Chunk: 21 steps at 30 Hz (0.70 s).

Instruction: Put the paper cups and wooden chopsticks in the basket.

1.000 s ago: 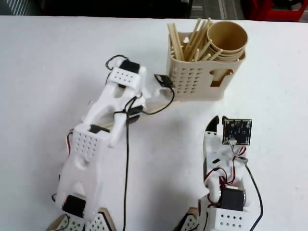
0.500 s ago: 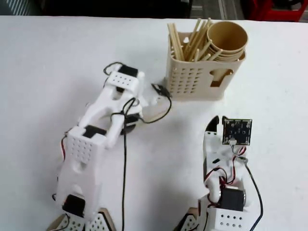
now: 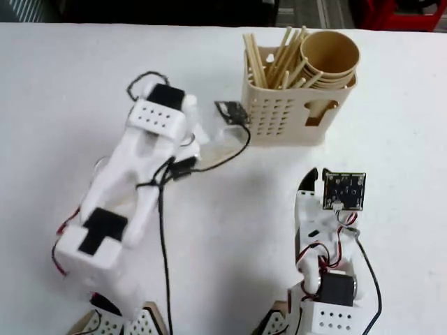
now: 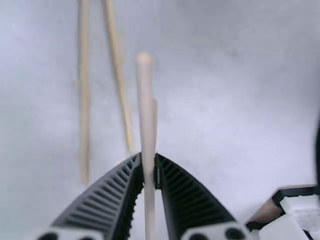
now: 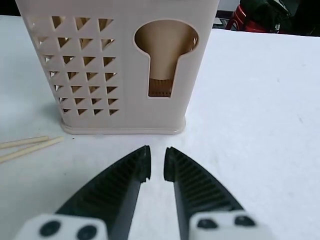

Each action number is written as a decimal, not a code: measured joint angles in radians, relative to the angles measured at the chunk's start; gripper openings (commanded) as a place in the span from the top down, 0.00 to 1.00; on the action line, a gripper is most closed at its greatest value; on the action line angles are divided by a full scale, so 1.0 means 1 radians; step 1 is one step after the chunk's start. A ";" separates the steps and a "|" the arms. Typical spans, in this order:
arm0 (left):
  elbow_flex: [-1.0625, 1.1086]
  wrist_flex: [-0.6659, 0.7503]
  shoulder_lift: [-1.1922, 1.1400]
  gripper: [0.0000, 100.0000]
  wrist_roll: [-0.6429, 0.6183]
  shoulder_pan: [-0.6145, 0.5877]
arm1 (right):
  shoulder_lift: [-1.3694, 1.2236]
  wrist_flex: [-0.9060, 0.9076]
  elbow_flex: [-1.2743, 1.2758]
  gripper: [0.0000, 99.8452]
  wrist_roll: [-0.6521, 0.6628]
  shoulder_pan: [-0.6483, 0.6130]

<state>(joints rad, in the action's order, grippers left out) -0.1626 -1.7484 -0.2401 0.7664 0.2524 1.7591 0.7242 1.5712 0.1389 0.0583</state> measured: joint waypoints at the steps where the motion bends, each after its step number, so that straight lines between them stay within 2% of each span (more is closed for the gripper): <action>1: -0.006 -0.002 0.028 0.98 -0.005 0.011 | 0.000 0.000 0.000 0.94 0.000 0.000; 12: -0.388 0.012 0.114 0.98 -0.190 0.160 | 0.000 0.000 0.000 0.94 0.000 0.000; 21: -0.580 0.204 0.114 0.98 -0.338 0.183 | 0.000 0.000 0.000 0.94 0.000 0.000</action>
<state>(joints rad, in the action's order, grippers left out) -0.7426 -1.5443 -0.1266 0.4289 0.4350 1.7591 0.7242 1.5712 0.1389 0.0583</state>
